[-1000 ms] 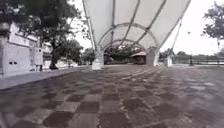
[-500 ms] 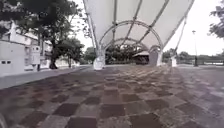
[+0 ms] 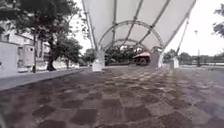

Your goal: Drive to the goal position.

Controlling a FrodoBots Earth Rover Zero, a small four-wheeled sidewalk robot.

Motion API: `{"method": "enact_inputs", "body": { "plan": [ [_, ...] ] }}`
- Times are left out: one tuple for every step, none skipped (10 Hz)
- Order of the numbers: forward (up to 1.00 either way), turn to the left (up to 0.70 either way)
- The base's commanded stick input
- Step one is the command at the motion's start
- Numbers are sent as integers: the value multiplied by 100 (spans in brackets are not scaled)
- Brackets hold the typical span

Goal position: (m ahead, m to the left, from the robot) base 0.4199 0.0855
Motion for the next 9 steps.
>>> {"method": "enact_inputs", "body": {
  "plan": [
    [100, -2],
    [100, -13],
    [100, -29],
    [100, -18],
    [100, -3],
    [100, 0],
    [100, 0],
    [100, 0],
    [100, 0]
  ]
}}
